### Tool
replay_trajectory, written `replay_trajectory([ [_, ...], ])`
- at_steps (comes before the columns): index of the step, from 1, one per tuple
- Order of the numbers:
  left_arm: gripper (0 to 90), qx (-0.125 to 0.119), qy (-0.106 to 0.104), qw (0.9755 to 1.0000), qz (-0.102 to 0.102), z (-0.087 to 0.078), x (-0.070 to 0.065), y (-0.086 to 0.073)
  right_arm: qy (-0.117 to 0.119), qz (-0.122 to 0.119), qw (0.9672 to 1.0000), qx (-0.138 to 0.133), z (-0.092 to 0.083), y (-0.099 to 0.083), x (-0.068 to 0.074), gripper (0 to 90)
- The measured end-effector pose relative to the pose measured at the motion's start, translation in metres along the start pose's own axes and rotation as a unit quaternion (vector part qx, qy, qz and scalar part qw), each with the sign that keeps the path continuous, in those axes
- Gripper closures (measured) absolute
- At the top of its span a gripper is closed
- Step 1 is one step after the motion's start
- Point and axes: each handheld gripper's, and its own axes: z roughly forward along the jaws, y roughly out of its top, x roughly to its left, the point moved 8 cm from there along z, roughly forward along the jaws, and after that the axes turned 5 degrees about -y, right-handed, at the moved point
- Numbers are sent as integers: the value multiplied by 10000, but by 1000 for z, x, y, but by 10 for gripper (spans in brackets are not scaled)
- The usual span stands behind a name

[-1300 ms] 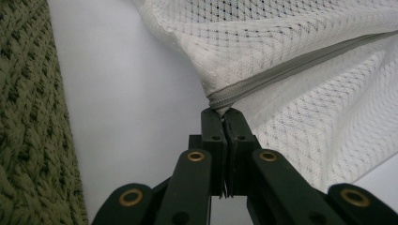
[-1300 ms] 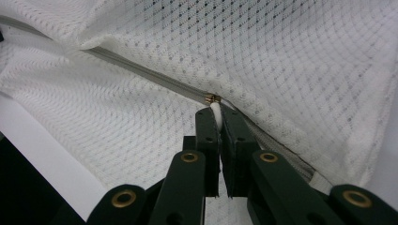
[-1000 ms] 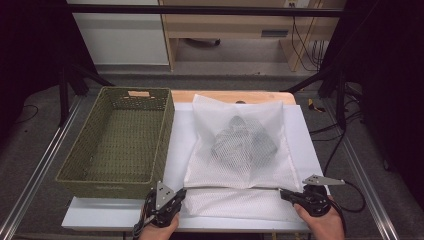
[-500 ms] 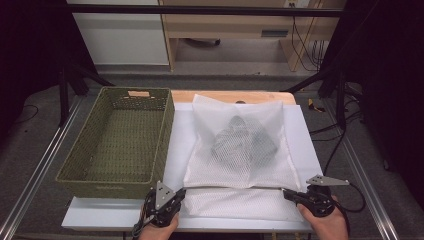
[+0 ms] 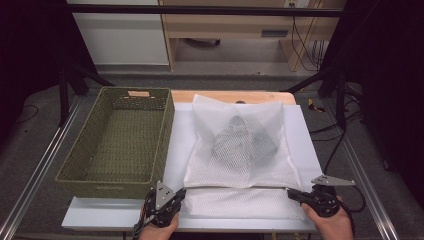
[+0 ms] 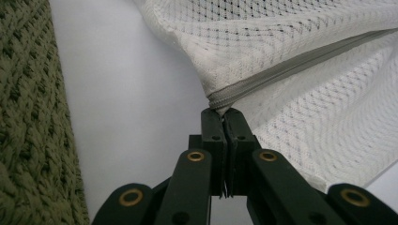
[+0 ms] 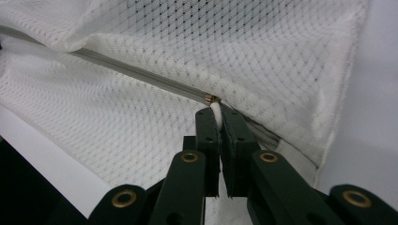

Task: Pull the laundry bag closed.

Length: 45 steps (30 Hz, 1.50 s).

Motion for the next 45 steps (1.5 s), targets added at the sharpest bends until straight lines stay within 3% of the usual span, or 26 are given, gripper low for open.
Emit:
replay_trajectory([
  [45,886,35,56,10000,-13,2,2,-1,-362,226,9991,-75,-10,-8,-30,868],
])
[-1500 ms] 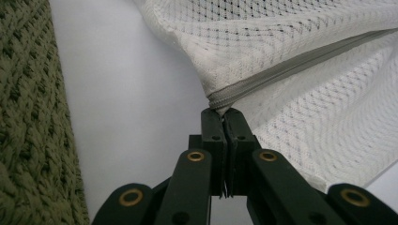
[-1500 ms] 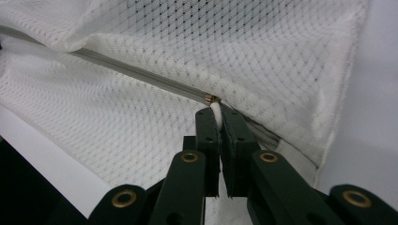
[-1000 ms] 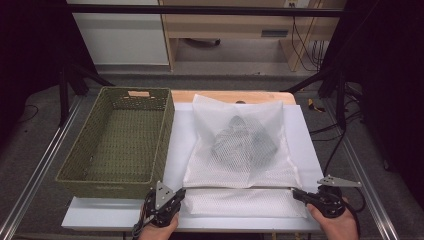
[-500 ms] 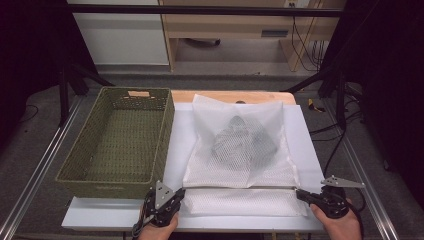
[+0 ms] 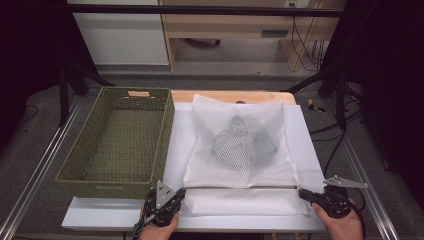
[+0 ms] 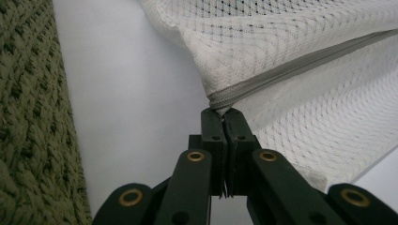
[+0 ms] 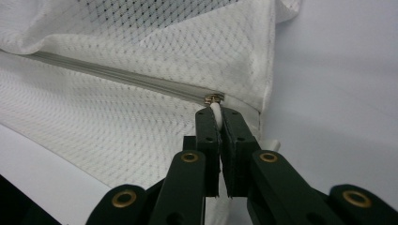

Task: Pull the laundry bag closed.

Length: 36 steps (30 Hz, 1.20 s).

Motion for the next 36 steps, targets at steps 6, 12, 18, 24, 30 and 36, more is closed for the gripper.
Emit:
replay_trajectory([
  [6,886,30,0,10000,3,1,0,-1,-35,39,10000,38,0,-1,-2,868],
  [12,885,23,5,10000,14,2,-1,-1,-38,54,10000,37,0,-2,-3,868],
  [18,884,116,-5,9999,60,5,0,-4,-27,81,10000,42,0,-4,-4,868],
  [24,880,316,35,9994,114,13,-1,-12,-103,13,9998,142,3,-8,-3,867],
  [30,870,369,68,9991,183,16,-1,-14,-132,-118,9998,121,7,-9,-2,866],
  [36,857,358,87,9991,219,17,-1,-14,-136,-139,9997,122,9,-10,-2,865],
])
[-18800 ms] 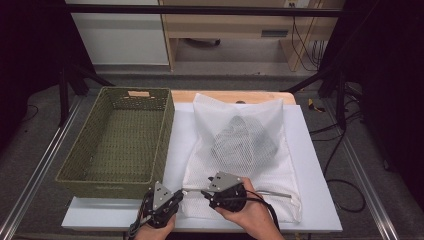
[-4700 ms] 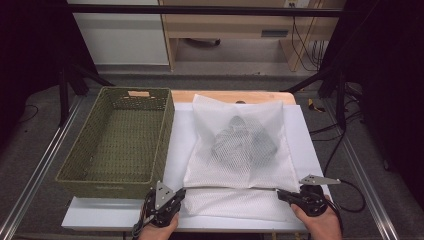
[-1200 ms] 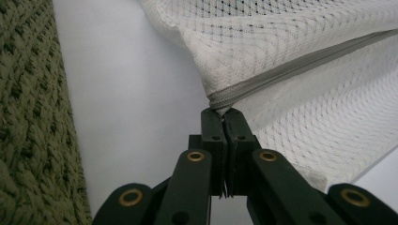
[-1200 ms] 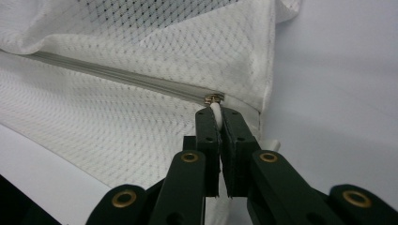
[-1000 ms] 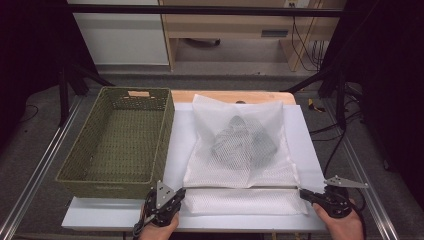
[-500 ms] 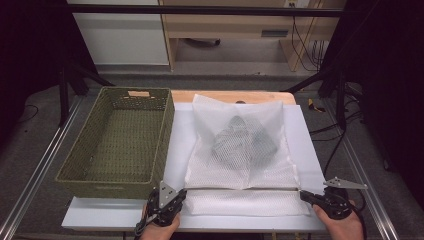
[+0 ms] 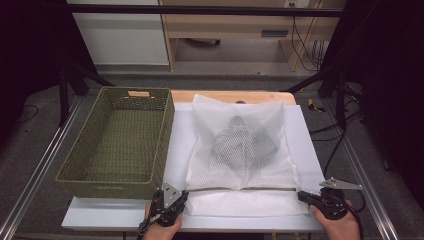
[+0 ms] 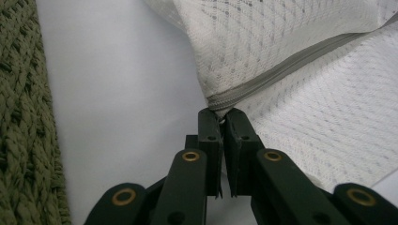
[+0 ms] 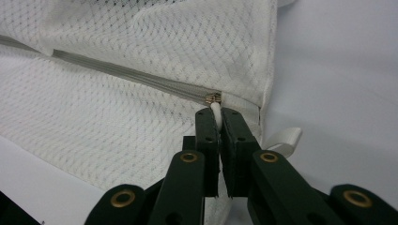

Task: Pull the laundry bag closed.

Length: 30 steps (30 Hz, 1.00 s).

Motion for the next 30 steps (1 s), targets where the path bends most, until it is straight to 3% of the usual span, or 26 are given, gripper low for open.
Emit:
replay_trajectory([
  [4,797,-57,45,10000,23,0,0,1,-10,-9,10000,-33,1,0,0,843],
  [7,705,-103,25,9999,47,0,-4,3,-24,3,10000,-71,3,0,1,743],
  [15,447,-351,-18,9993,147,-5,-8,13,-77,-256,9992,-310,5,9,11,467],
  [22,311,-518,-101,9983,232,-7,-13,20,-111,-476,9978,-441,8,15,18,276],
  [27,209,-665,-89,9974,271,-11,-15,26,-200,-707,9949,-690,8,23,27,162],
  [30,162,-760,-205,9964,329,-14,-20,31,-253,-847,9923,-864,7,28,33,118],
])
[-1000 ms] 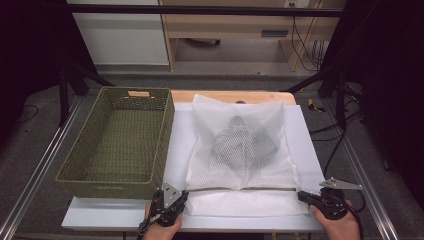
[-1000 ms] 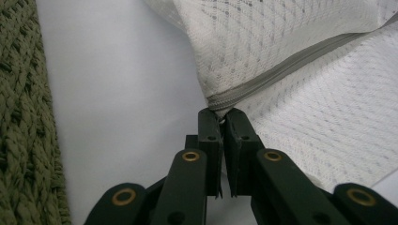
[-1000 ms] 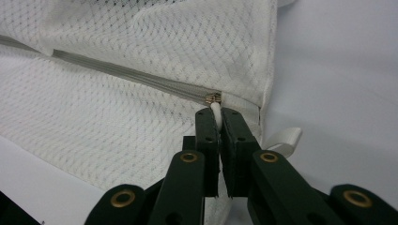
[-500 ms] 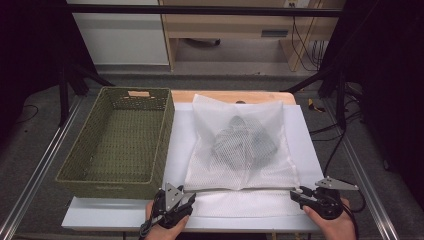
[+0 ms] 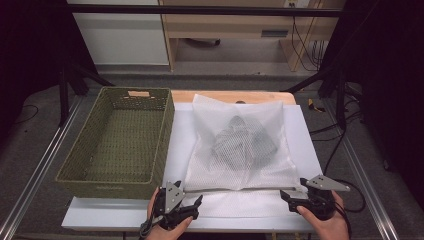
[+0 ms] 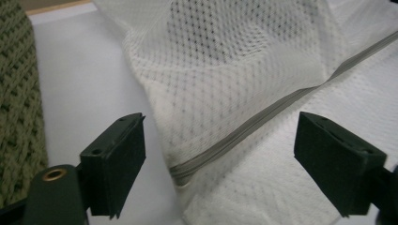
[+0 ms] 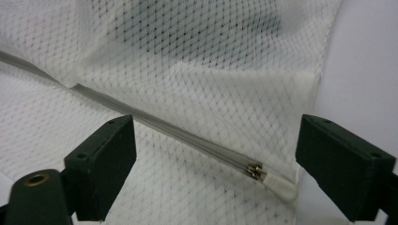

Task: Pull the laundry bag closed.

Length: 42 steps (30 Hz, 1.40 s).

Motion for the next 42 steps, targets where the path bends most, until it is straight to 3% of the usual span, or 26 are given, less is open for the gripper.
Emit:
replay_trajectory([
  [8,35,-65,-525,9986,24,3,-13,10,-414,-5,9986,-331,-2,16,0,69],
  [13,33,-128,-620,9980,35,9,-14,21,-590,29,9974,-422,-1,22,-5,62],
  [15,33,-166,-703,9974,-54,11,-15,26,-654,100,9966,-483,0,25,-7,55],
  [20,33,-243,-788,9966,23,18,-15,39,-624,126,9968,-488,3,30,-9,50],
  [27,42,-430,-632,9970,146,32,-5,57,-682,168,9963,-493,6,37,-18,53],
  [30,45,-495,-554,9972,111,39,2,63,-849,203,9947,-543,7,38,-27,101],
  [34,48,-569,-462,9972,141,45,11,68,-933,360,9930,-623,5,39,-36,97],
  [39,49,-621,-389,9972,157,52,18,69,-1099,455,9906,-682,4,36,-49,122],
  [42,52,-557,-290,9979,166,57,23,66,-1118,510,9910,-533,3,30,-55,103],
])
